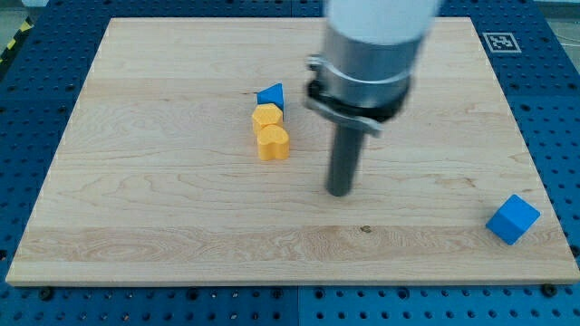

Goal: Move the yellow heart below the red star

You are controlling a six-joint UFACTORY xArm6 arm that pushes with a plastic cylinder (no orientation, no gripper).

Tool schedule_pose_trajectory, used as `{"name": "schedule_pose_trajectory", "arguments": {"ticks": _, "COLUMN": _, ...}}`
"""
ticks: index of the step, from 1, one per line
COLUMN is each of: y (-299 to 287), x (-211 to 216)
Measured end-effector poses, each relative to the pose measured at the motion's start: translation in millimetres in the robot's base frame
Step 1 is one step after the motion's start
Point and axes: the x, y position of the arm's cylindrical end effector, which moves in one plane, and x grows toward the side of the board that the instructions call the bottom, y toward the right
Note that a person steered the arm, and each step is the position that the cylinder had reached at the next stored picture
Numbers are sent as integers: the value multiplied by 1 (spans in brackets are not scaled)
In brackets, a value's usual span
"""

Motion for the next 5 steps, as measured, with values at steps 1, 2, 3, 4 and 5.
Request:
{"name": "schedule_pose_trajectory", "arguments": {"ticks": 1, "y": -75, "x": -4}}
{"name": "schedule_pose_trajectory", "arguments": {"ticks": 2, "y": -127, "x": -26}}
{"name": "schedule_pose_trajectory", "arguments": {"ticks": 3, "y": -131, "x": -64}}
{"name": "schedule_pose_trajectory", "arguments": {"ticks": 4, "y": -118, "x": -60}}
{"name": "schedule_pose_trajectory", "arguments": {"ticks": 5, "y": -90, "x": -45}}
